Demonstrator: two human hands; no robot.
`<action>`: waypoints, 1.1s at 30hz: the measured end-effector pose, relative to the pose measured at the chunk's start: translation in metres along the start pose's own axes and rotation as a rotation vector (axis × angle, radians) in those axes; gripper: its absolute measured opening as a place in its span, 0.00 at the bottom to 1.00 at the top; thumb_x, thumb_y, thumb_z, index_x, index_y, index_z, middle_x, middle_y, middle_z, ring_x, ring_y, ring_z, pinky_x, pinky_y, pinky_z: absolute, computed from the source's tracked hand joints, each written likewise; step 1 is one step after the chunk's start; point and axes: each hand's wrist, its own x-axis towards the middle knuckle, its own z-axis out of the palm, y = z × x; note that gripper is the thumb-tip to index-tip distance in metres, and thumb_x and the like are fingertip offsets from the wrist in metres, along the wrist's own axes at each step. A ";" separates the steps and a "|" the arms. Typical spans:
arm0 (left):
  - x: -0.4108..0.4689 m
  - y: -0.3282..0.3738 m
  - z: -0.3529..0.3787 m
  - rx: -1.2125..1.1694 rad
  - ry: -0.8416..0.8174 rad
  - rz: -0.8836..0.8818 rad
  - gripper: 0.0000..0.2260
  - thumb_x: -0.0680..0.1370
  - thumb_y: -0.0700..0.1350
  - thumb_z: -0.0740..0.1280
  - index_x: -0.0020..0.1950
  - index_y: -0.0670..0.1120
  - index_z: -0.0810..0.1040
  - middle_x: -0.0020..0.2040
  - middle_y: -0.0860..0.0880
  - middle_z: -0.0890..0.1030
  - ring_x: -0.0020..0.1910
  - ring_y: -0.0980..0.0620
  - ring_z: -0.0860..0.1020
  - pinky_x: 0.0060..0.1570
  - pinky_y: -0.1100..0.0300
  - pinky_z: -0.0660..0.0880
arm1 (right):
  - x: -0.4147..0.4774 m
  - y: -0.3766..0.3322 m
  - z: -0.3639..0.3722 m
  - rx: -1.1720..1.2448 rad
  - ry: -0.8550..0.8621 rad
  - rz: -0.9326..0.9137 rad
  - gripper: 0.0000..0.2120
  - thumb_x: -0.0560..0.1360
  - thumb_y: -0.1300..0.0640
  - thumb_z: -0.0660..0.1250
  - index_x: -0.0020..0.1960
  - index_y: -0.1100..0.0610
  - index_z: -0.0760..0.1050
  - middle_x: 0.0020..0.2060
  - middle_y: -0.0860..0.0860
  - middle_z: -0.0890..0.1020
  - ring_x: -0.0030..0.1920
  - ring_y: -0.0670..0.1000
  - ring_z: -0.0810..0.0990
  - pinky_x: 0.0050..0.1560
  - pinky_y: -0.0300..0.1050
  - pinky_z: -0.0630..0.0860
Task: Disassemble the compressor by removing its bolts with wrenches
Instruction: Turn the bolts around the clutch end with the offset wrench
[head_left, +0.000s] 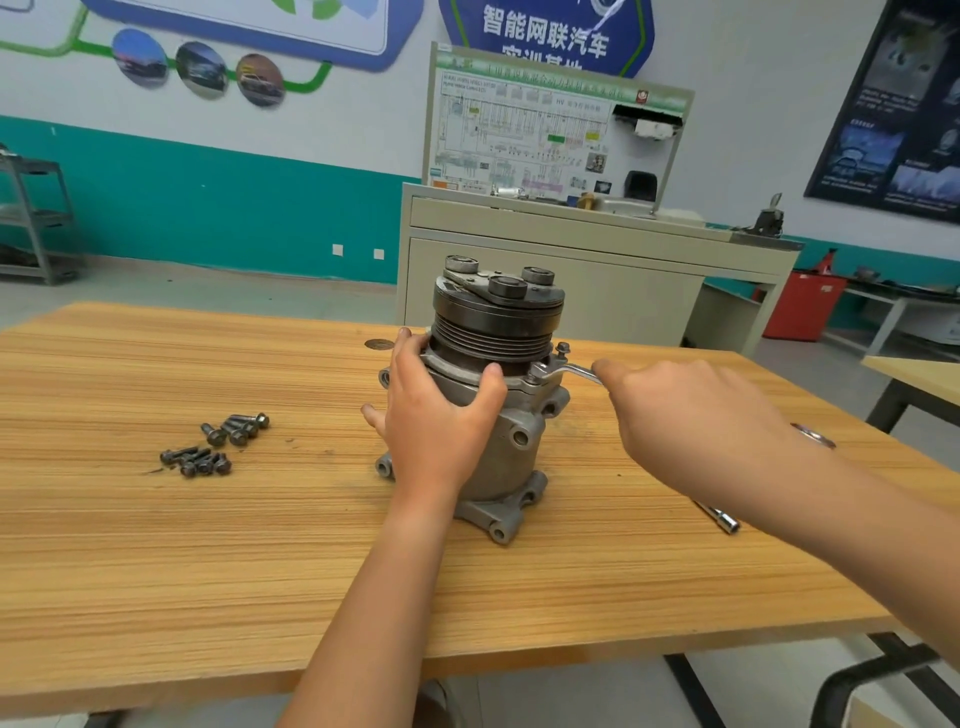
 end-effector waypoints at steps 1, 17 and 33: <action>0.000 0.000 0.000 0.000 -0.003 0.000 0.32 0.67 0.61 0.62 0.68 0.48 0.65 0.73 0.52 0.64 0.73 0.53 0.61 0.70 0.39 0.43 | 0.001 -0.005 -0.003 -0.038 -0.013 -0.019 0.18 0.76 0.65 0.53 0.64 0.55 0.64 0.27 0.49 0.63 0.26 0.48 0.60 0.23 0.41 0.56; -0.001 0.003 -0.006 0.029 -0.020 0.046 0.38 0.62 0.67 0.59 0.67 0.48 0.65 0.70 0.48 0.67 0.71 0.50 0.64 0.65 0.38 0.62 | 0.068 0.024 0.037 -0.171 0.023 -0.230 0.12 0.77 0.66 0.57 0.60 0.60 0.64 0.41 0.54 0.75 0.42 0.54 0.76 0.38 0.46 0.73; 0.020 -0.020 -0.008 -0.105 -0.040 0.064 0.34 0.65 0.60 0.65 0.67 0.47 0.68 0.54 0.61 0.74 0.53 0.66 0.70 0.50 0.78 0.65 | 0.032 0.070 0.048 0.336 0.054 -0.050 0.17 0.81 0.53 0.53 0.69 0.47 0.63 0.46 0.52 0.80 0.43 0.54 0.77 0.42 0.49 0.76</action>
